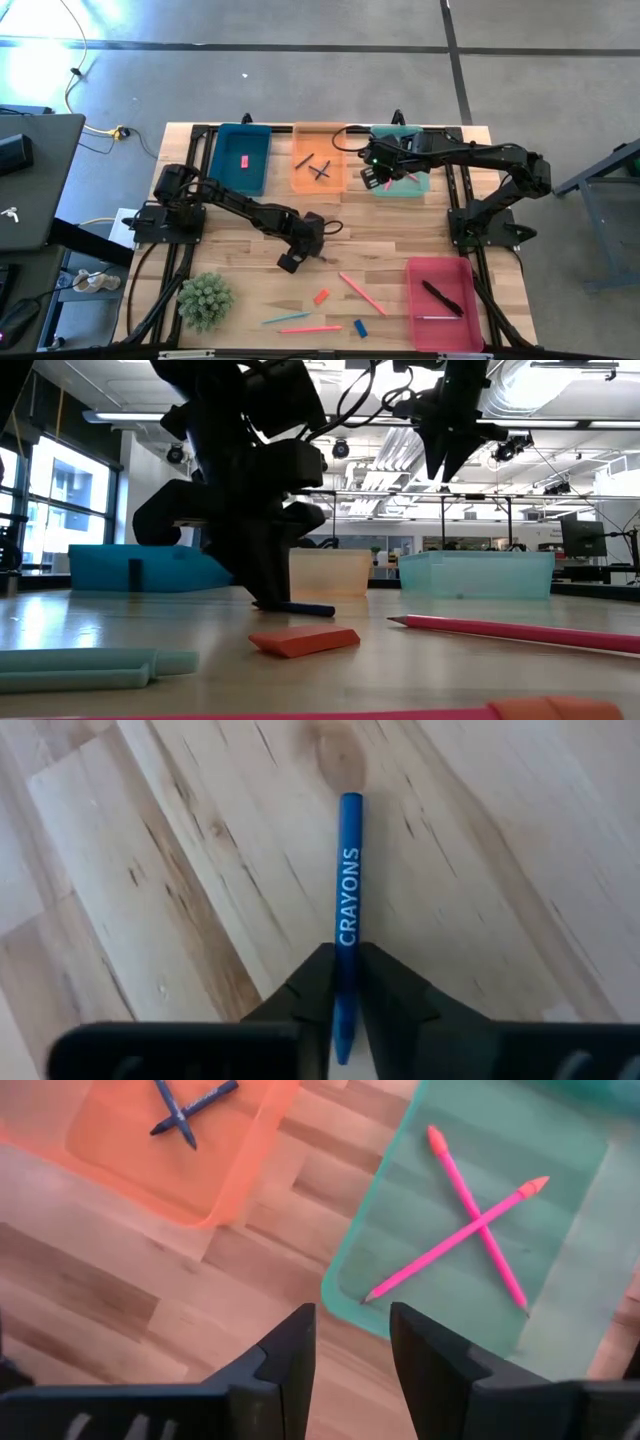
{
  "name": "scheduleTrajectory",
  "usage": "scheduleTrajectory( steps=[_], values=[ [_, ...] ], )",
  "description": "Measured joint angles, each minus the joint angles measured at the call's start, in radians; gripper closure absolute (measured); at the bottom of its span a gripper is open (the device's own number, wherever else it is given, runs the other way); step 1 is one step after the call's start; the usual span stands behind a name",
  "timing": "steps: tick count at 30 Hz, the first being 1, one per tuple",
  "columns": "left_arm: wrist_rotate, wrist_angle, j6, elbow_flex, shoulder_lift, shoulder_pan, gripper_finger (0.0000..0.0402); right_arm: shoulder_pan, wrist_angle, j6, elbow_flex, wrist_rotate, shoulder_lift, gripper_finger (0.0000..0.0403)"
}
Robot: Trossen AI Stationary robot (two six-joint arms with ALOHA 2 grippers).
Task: Sort crayons/erasers/pens/pencils in bins
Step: Put the blue crayon into the orange bin
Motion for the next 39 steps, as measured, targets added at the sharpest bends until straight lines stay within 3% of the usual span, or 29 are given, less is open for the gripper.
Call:
scheduleTrajectory(
  steps=[4,21,31,39],
  values=[
    [-0.001,0.009,0.002,-0.001,-0.001,0.001,0.0394,0.003,-0.004,0.018,0.0,-0.037,0.0,0.0279],
    [0.046,0.022,-0.015,-0.008,-0.037,0.014,0.0395,0.12,-0.02,0.055,0.0,-0.037,-0.004,0.0279],
    [0.041,0.023,-0.03,-0.009,-0.109,0.068,0.0396,0.208,-0.026,0.181,0.0,0.06,-0.124,0.0279],
    [0.037,0.091,-0.09,-0.008,-0.181,0.162,0.0396,0.244,-0.026,0.19,0.0,0.109,-0.218,0.0279]
  ],
)
